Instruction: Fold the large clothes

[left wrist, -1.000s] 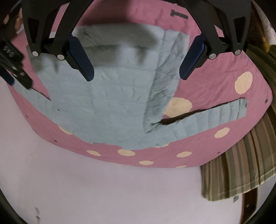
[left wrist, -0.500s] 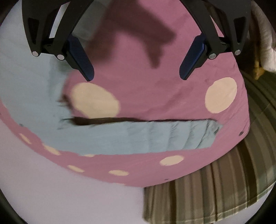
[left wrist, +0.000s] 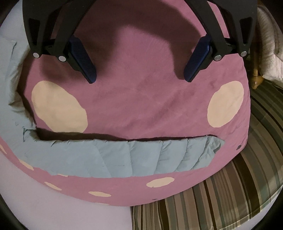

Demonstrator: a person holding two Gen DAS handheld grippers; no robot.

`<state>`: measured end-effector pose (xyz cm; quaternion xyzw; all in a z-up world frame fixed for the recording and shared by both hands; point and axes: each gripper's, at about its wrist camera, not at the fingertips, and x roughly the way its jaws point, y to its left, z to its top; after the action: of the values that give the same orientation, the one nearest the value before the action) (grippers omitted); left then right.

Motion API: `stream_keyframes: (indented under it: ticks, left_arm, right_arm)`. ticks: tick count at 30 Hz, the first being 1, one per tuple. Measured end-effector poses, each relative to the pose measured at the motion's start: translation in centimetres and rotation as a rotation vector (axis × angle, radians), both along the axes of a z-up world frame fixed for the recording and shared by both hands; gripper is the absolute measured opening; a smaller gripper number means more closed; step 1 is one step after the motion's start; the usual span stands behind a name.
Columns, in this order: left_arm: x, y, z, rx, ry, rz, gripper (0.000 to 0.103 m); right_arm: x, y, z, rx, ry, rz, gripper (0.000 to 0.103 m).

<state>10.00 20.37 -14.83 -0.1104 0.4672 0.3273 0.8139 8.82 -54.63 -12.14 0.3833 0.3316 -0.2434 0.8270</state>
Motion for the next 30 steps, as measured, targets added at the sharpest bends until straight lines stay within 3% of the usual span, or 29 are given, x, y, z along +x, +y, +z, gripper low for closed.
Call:
stream_keyframes:
  ticks: [6, 8, 10, 12, 15, 18, 21, 22, 23, 25, 27, 30]
  left_arm:
    - [0.2, 0.3, -0.4, 0.019, -0.015, 0.006, 0.099]
    - [0.2, 0.3, -0.5, 0.022, -0.025, 0.007, 0.099]
    - [0.2, 0.3, -0.5, 0.028, -0.03, 0.007, 0.099]
    - [0.3, 0.3, -0.4, 0.028, -0.031, 0.007, 0.099]
    - [0.3, 0.3, -0.5, 0.021, -0.035, 0.008, 0.099]
    - [0.4, 0.3, -0.5, 0.021, -0.035, 0.008, 0.099]
    - [0.3, 0.4, -0.5, 0.019, -0.037, 0.008, 0.099]
    - [0.3, 0.4, -0.5, 0.018, -0.037, 0.008, 0.099]
    - [0.3, 0.4, -0.5, 0.02, -0.037, 0.008, 0.099]
    - [0.3, 0.3, -0.5, 0.022, -0.036, 0.008, 0.099]
    - [0.4, 0.3, -0.5, 0.021, -0.036, 0.009, 0.099]
    - [0.4, 0.2, -0.5, 0.02, -0.036, 0.008, 0.099]
  right_arm:
    - [0.9, -2.5, -2.2, 0.049, -0.04, -0.088, 0.07]
    - [1.0, -2.5, -2.2, 0.023, -0.038, -0.116, 0.055]
    - [1.1, -2.5, -2.1, 0.002, -0.022, -0.146, 0.029]
    - [0.8, -2.8, -2.5, 0.041, -0.024, -0.169, 0.026]
    - [-0.8, -2.4, -2.4, 0.129, -0.071, -0.19, 0.028]
    - [-2.3, -2.6, -2.7, 0.144, -0.104, -0.251, 0.051]
    - [-1.4, -3.7, -3.1, 0.15, -0.118, -0.261, 0.064]
    - [-0.6, -4.0, -3.0, 0.126, -0.121, -0.251, 0.064]
    - [0.1, -4.0, -2.8, 0.103, -0.108, -0.249, 0.06]
    - [1.1, -4.3, -2.6, 0.054, -0.068, -0.256, 0.019]
    - [2.2, -4.5, -2.5, 0.034, -0.048, -0.225, 0.008]
    - [3.9, -2.8, -0.5, -0.038, -0.052, -0.158, 0.006]
